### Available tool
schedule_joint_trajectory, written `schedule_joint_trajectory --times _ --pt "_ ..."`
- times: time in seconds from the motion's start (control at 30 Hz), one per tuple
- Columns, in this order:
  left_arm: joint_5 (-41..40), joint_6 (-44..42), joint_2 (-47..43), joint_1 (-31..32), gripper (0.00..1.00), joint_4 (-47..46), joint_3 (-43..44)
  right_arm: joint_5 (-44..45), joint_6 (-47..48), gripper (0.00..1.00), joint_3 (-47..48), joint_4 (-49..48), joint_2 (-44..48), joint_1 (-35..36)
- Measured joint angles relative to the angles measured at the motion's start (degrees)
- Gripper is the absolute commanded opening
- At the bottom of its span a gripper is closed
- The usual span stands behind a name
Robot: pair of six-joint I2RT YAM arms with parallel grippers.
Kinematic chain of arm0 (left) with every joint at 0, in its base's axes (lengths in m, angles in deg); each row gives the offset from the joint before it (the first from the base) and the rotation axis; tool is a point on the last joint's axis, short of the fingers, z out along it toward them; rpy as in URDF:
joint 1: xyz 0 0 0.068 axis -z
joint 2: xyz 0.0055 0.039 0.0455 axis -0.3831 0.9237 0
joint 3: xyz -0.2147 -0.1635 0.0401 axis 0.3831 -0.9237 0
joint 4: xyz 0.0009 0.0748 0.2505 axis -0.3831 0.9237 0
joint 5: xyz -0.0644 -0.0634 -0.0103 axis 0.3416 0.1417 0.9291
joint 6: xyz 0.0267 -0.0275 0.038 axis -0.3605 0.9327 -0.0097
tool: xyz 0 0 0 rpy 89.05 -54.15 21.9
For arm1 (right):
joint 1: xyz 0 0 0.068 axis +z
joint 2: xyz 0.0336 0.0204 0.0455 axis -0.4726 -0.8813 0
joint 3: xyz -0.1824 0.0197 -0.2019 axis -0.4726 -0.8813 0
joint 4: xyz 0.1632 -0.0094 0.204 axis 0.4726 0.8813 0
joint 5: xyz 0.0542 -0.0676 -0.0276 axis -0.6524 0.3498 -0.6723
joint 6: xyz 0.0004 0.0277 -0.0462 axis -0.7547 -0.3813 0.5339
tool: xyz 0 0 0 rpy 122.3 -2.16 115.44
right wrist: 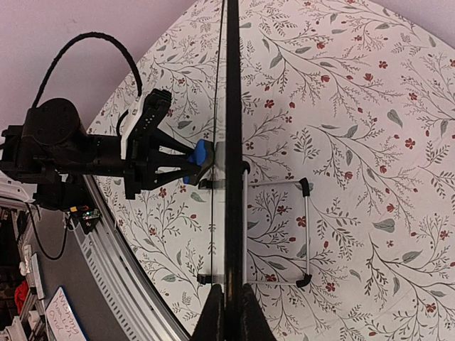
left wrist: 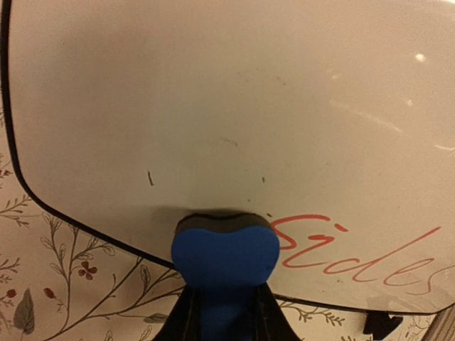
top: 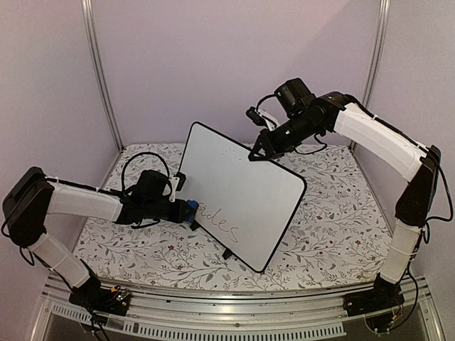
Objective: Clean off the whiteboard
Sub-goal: Erase the whiteboard from the whiteboard stand.
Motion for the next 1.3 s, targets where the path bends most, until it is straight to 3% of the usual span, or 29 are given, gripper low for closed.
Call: schedule_joint_trajectory --times 0.6,1.3 --pt "0.0 2.84 -3.54 1.55 0.0 -3.21 -7.37 -1.01 1.46 0.0 -0.02 -0.63 0.0 0.15" --pt "-1.51 0.33 -1.66 1.64 0.0 -0.79 0.37 -0.26 0.33 0.0 -0.04 -0.35 -0.02 0.11"
